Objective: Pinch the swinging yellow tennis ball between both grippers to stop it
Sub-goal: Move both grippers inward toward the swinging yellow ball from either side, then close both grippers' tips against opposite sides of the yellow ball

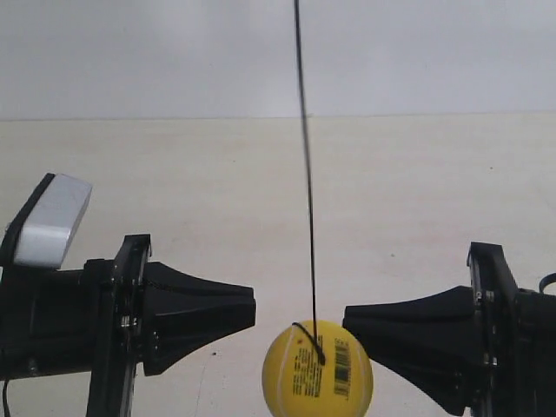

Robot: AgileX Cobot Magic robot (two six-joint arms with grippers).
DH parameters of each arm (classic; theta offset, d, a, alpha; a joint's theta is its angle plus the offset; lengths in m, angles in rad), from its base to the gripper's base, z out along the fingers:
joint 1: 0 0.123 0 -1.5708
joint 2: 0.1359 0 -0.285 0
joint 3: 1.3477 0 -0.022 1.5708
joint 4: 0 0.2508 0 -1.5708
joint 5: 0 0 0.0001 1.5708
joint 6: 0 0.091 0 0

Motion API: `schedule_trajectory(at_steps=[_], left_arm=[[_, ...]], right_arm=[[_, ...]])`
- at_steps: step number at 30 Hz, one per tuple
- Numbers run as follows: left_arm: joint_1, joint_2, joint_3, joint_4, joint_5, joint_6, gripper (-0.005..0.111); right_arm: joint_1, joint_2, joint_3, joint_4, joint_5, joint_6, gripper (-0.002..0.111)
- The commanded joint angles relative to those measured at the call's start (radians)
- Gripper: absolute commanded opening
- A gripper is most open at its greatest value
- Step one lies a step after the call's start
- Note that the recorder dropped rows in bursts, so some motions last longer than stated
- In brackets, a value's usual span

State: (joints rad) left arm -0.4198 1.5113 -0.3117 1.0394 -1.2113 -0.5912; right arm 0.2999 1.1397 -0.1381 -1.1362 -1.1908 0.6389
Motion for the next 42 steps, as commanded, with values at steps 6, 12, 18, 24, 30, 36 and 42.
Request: schedule_trajectory(at_steps=[6, 12, 18, 24, 30, 36, 42], left_arm=[[-0.009, -0.004, -0.003, 0.014, -0.01, -0.006, 0.005], [-0.009, -0.004, -0.003, 0.04, -0.01, -0.006, 0.005], [-0.009, -0.004, -0.003, 0.056, -0.01, -0.009, 0.005], [-0.009, -0.004, -0.003, 0.096, -0.01, -0.018, 0.005], [-0.009, -0.004, -0.003, 0.123, -0.01, -0.018, 0.005], [-0.009, -0.004, -0.003, 0.138, -0.01, -0.021, 0.005], [-0.009, -0.024, 0.016, 0.118, -0.01, -0.035, 0.005]], right_arm=[[0.003, 0.002, -0.005, -0.003, 0.006, 0.006, 0.0], [0.003, 0.002, -0.005, -0.018, 0.011, 0.01, 0.0], [0.003, 0.002, -0.005, -0.052, -0.017, 0.013, 0.0], [0.003, 0.002, -0.005, -0.085, -0.025, 0.03, 0.0], [0.003, 0.002, -0.005, -0.112, -0.03, 0.032, 0.0], [0.003, 0.002, -0.005, -0.114, -0.03, 0.032, 0.0], [0.003, 0.002, -0.005, -0.118, -0.03, 0.032, 0.0]])
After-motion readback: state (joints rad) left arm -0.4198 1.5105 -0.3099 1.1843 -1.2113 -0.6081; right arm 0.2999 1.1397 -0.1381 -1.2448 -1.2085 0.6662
